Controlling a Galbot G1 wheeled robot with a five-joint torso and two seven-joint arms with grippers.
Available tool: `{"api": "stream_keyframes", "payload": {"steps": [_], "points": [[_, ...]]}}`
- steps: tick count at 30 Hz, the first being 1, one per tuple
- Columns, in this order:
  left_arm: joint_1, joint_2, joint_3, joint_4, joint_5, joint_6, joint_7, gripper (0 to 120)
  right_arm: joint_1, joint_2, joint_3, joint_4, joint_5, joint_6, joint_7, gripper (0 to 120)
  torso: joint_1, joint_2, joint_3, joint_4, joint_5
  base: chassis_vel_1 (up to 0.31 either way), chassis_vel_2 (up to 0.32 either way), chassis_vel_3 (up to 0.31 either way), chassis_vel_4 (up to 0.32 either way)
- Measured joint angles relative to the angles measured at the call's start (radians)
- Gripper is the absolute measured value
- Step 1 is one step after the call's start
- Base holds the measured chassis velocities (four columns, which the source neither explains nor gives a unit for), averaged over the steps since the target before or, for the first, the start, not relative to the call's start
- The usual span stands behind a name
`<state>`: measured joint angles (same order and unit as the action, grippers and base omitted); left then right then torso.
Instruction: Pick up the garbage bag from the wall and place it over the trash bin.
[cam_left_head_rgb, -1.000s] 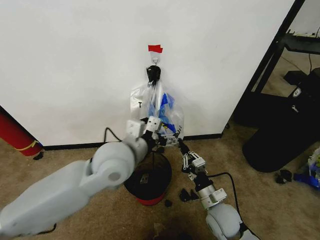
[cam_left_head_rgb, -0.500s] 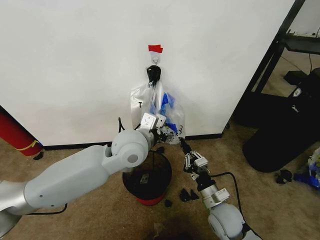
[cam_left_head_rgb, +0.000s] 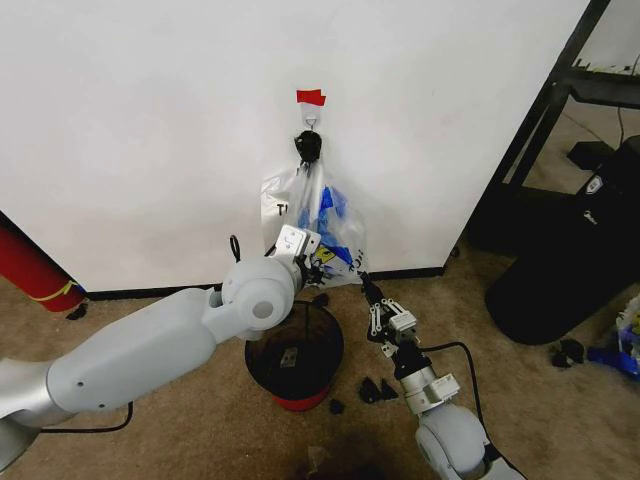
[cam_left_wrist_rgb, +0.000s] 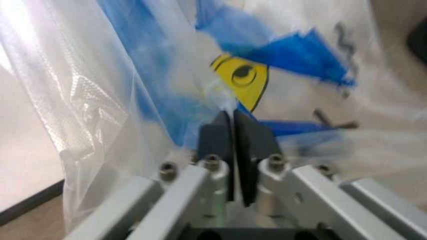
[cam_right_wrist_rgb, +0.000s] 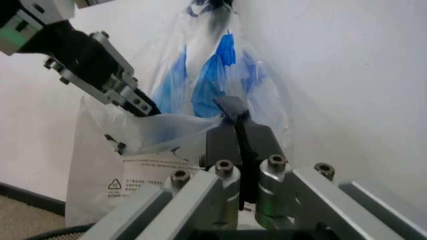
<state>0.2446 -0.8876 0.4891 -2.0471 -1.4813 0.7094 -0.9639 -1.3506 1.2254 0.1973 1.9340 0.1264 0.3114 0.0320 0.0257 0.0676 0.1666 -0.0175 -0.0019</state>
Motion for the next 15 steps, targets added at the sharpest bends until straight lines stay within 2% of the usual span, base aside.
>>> {"api": "stream_keyframes", "payload": {"steps": [2,3,9,10,13,15], "points": [[0.043,-0.001,-0.045,-0.009,0.015,-0.053,0.038,0,-0.002,0.007,0.000,0.001,0.010,-0.002,0.007,0,0.000,0.000,0.000,0.0000,0.0000,0.000,0.000,0.000,0.000],[0.043,-0.001,-0.045,-0.009,0.015,-0.053,0.038,0,-0.002,0.007,0.000,0.001,0.010,-0.002,0.007,0,0.000,0.000,0.000,0.0000,0.0000,0.000,0.000,0.000,0.000],[0.255,0.026,-0.158,-0.052,0.165,-0.327,0.192,0,-0.016,0.032,0.002,0.025,0.036,-0.008,0.022,0,0.000,0.000,0.000,0.0002,-0.0005,0.000,0.000,0.000,0.000],[0.255,0.026,-0.158,-0.052,0.165,-0.327,0.192,0,-0.016,0.032,0.002,0.025,0.036,-0.008,0.022,0,0.000,0.000,0.000,0.0002,-0.0005,0.000,0.000,0.000,0.000],[0.374,0.020,-0.267,-0.088,0.201,-0.446,0.236,0,-0.019,0.036,0.001,0.033,0.051,-0.014,0.028,0,0.000,0.000,0.000,0.0002,0.0001,0.000,0.000,0.000,0.000],[0.403,0.016,-0.294,-0.097,0.203,-0.470,0.247,0,-0.019,0.037,0.001,0.034,0.055,-0.015,0.029,0,0.000,0.000,0.000,0.0000,0.0001,0.000,0.000,0.000,0.000]]}}
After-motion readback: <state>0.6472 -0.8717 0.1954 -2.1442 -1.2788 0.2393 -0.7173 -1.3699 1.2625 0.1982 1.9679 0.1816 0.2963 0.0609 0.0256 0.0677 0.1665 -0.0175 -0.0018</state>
